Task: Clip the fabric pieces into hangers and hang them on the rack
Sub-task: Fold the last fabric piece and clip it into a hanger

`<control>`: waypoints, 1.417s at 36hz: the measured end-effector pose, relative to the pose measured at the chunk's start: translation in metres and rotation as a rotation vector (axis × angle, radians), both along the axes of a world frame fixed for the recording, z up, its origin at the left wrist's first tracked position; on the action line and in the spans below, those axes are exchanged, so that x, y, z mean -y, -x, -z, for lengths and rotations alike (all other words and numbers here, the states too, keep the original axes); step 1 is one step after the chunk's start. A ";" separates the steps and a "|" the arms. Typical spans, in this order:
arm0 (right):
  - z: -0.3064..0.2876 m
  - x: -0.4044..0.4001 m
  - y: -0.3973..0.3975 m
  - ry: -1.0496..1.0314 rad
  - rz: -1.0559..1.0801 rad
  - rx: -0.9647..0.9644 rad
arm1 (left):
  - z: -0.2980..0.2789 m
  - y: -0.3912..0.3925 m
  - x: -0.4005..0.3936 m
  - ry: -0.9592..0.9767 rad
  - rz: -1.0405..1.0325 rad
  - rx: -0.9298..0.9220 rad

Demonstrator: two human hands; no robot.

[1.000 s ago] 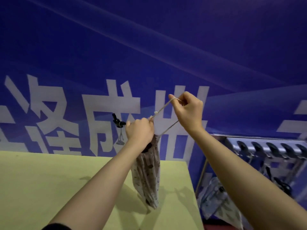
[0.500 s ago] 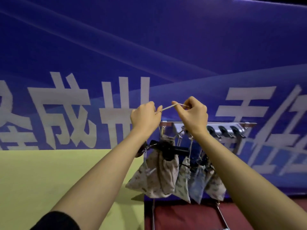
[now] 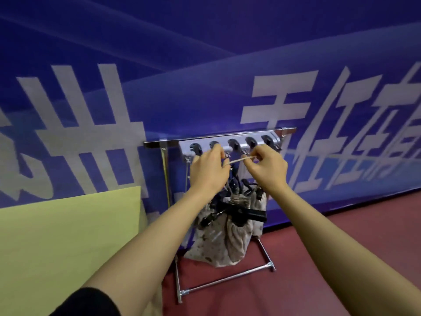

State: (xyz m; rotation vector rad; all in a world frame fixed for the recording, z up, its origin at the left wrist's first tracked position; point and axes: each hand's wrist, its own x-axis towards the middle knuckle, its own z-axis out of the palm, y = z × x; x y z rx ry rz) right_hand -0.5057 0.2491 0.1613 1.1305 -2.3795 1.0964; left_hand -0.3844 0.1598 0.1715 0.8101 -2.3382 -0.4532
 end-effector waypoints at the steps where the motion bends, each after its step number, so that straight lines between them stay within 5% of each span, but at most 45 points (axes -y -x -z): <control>1: 0.006 -0.002 0.010 -0.021 0.004 0.006 | 0.006 0.011 -0.001 -0.039 0.012 0.006; 6: 0.036 -0.013 0.067 -0.096 0.022 0.096 | 0.033 0.080 -0.003 -0.326 0.068 0.034; 14: 0.048 -0.012 0.153 -0.137 0.032 0.216 | 0.061 0.178 0.001 -0.451 0.075 0.066; 31: 0.079 0.021 0.334 -0.177 -0.316 0.476 | 0.081 0.347 0.022 -0.195 -0.090 0.137; 37: 0.099 0.046 0.377 -0.236 -0.386 0.493 | 0.091 0.388 0.038 0.084 -0.184 0.356; 45: 0.128 0.049 0.391 -0.399 -0.446 0.514 | 0.121 0.394 0.023 0.133 -0.196 0.508; 51: 0.117 0.045 0.400 -0.280 -0.398 0.558 | 0.112 0.390 0.014 -0.030 -0.218 0.227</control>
